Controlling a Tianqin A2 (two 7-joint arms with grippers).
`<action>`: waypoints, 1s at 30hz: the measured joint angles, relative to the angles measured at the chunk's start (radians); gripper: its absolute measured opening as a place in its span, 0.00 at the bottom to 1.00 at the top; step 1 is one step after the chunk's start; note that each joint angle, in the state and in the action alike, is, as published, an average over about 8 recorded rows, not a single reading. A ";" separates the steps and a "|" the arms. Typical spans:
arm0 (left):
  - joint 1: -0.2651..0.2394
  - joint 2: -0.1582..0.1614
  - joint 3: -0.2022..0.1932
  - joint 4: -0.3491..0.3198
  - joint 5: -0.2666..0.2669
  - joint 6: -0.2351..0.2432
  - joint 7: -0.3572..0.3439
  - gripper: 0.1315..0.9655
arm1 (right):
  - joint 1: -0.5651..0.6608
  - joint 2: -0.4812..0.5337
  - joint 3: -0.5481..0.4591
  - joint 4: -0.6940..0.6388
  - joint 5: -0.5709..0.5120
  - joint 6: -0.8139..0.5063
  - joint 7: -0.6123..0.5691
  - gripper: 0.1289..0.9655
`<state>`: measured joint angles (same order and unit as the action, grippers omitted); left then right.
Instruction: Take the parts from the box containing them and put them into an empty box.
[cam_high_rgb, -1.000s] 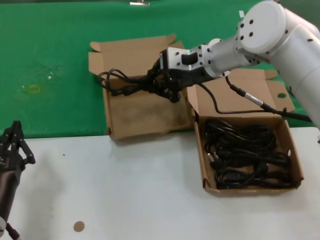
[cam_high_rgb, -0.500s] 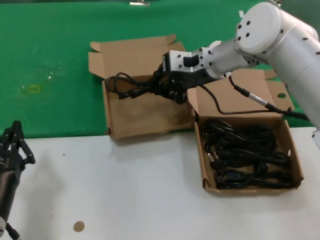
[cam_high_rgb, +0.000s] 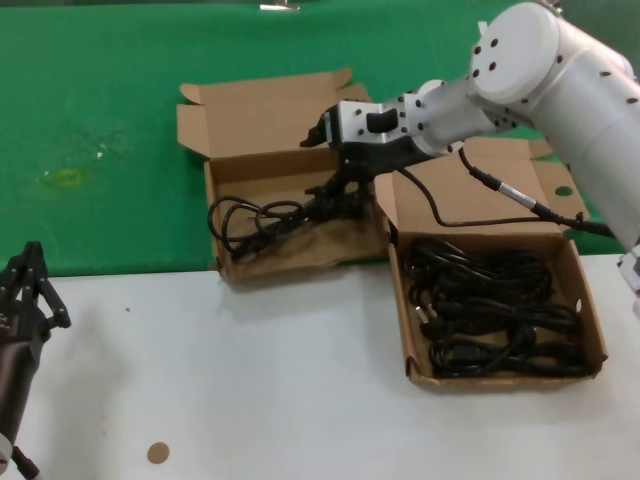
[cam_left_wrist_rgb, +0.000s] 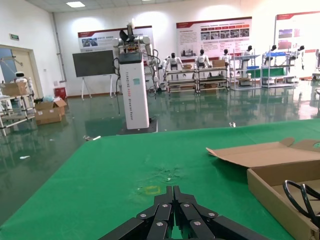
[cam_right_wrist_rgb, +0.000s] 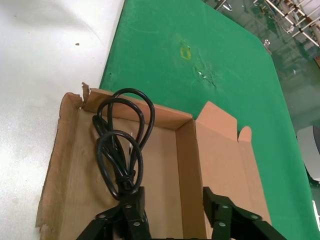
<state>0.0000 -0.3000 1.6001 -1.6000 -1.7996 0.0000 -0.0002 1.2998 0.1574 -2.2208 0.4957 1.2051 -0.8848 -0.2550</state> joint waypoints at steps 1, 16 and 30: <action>0.000 0.000 0.000 0.000 0.000 0.000 0.000 0.02 | -0.001 0.002 0.000 0.004 0.000 -0.001 0.001 0.30; 0.000 0.000 0.000 0.000 0.000 0.000 0.000 0.02 | -0.035 0.048 0.005 0.118 -0.002 -0.016 0.050 0.57; 0.000 0.000 0.000 0.000 0.000 0.000 0.000 0.11 | -0.188 0.060 0.079 0.237 0.070 0.092 0.075 0.89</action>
<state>0.0000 -0.3000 1.6001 -1.6000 -1.7997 0.0000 -0.0002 1.1122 0.2173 -2.1414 0.7324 1.2749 -0.7929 -0.1800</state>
